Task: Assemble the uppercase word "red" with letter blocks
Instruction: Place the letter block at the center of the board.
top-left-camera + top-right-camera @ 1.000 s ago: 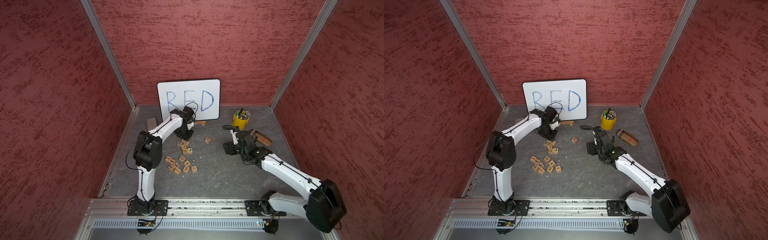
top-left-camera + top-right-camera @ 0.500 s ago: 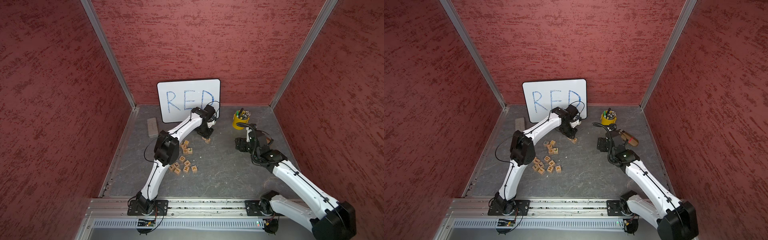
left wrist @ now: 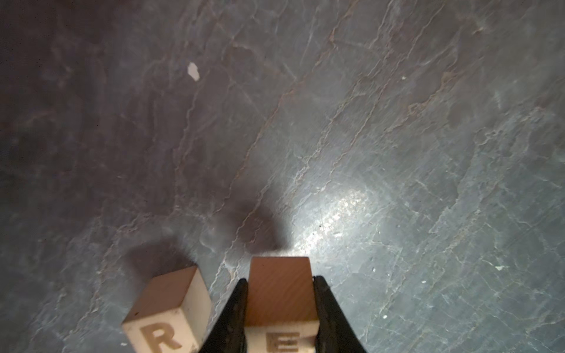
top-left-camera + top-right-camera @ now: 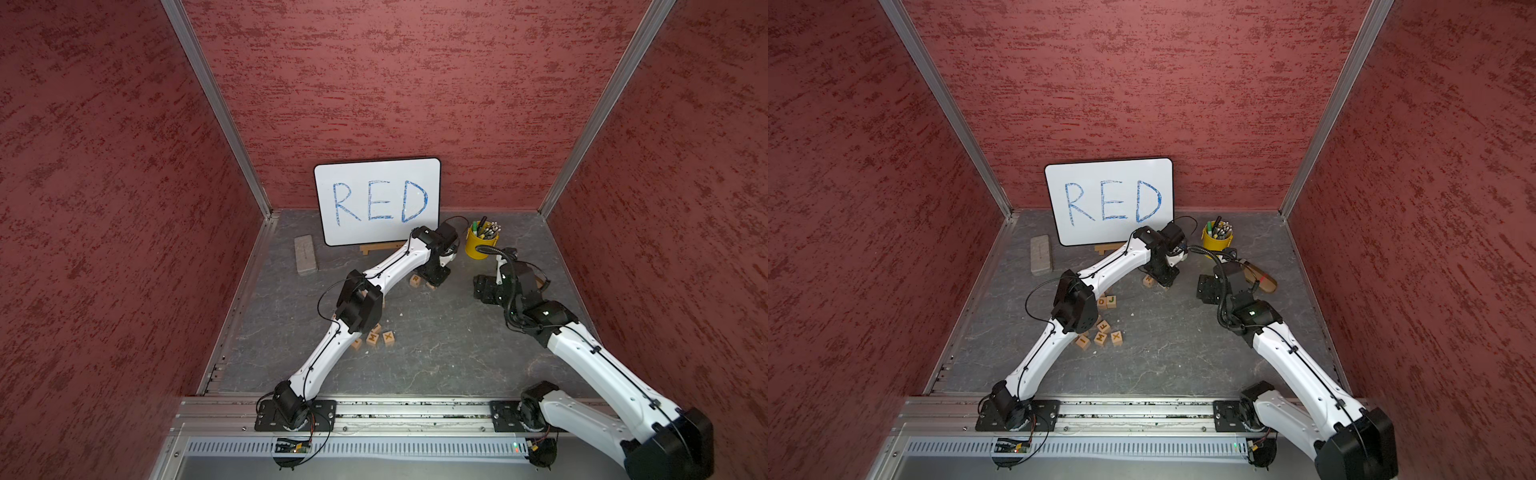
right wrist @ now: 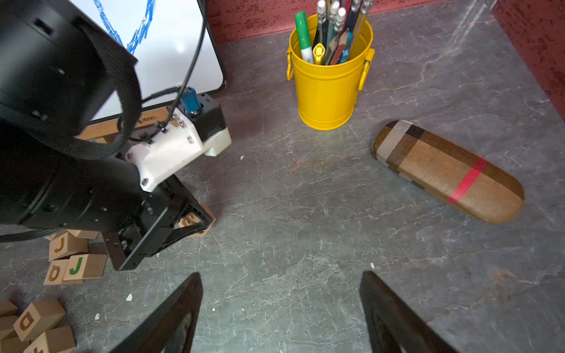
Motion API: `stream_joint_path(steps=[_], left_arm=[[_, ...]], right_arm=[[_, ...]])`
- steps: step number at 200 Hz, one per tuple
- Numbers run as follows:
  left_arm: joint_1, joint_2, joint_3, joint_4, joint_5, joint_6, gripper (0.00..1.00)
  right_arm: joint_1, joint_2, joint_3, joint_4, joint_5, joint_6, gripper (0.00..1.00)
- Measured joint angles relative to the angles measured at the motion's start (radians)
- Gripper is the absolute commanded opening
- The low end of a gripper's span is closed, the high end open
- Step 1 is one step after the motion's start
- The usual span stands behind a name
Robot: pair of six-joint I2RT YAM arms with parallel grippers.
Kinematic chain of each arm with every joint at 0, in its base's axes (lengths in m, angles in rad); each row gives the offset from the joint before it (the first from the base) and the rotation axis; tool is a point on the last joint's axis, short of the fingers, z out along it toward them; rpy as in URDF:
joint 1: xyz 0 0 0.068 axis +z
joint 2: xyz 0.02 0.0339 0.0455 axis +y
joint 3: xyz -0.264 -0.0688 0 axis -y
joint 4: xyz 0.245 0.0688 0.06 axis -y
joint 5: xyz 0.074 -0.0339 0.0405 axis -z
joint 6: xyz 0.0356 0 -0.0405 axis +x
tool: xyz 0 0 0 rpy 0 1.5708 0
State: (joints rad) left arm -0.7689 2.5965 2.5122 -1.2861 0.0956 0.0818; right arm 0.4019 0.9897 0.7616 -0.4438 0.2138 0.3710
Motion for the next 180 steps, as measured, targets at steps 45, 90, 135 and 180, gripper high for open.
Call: stream_joint_path(steps=[45,90,135,180], left_arm=[[0.002,0.003,0.003,0.002,-0.001,-0.007,0.17],[0.005,0.005,0.003,0.005,-0.001,-0.012,0.21],[0.005,0.034,0.015,0.017,0.0,-0.018,0.34],[0.005,0.045,0.016,0.03,0.0,-0.024,0.55]], right_arm=[[-0.001,-0.002,-0.016,0.001,-0.001,0.0,0.82],[-0.005,-0.001,-0.039,0.005,-0.007,0.0,0.82],[-0.005,0.005,-0.049,0.005,-0.012,0.0,0.83],[-0.005,0.008,-0.049,0.007,-0.016,0.0,0.83]])
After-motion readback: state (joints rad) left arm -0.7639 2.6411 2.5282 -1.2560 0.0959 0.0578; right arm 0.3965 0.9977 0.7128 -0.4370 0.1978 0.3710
